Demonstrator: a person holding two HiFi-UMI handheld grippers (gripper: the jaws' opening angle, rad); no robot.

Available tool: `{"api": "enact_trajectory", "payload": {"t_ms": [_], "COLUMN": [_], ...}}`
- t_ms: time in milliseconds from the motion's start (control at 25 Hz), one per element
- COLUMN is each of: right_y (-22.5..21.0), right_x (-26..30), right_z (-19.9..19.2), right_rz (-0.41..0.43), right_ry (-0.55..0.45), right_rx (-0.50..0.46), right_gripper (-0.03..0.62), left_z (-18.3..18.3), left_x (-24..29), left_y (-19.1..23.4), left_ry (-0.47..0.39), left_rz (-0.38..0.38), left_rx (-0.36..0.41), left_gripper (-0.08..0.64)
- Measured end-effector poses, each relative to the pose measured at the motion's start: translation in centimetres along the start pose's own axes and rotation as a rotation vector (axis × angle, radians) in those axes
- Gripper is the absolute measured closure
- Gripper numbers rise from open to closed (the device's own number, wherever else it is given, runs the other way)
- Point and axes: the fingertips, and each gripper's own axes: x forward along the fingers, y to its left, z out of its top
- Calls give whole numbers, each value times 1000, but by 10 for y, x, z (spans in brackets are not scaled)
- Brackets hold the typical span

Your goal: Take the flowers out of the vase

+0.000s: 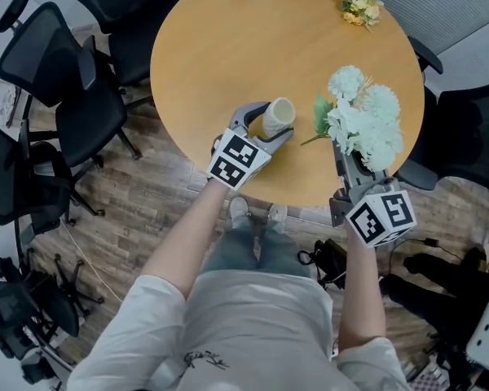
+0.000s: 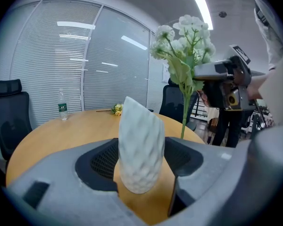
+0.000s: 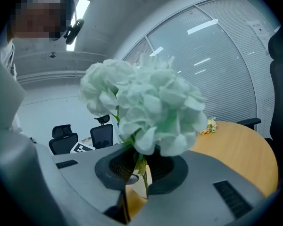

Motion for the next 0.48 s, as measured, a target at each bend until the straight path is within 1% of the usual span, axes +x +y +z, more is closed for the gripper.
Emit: {"api": "enact_trajectory", "payload": {"t_ms": [240, 480], "right_y": [-5, -5], "right_x": [0, 0], "right_z": [-7, -8], "right_rz": [4, 8], "right_ry": [17, 21], "right_rx": [11, 15], "right_gripper": [543, 545], "left_z": [1, 8], "left_x": [1, 0], "left_y": [4, 5], "left_ry": [-9, -35], "left_rz": [29, 36], "left_rx": [-18, -24], "left_gripper": [252, 250]}}
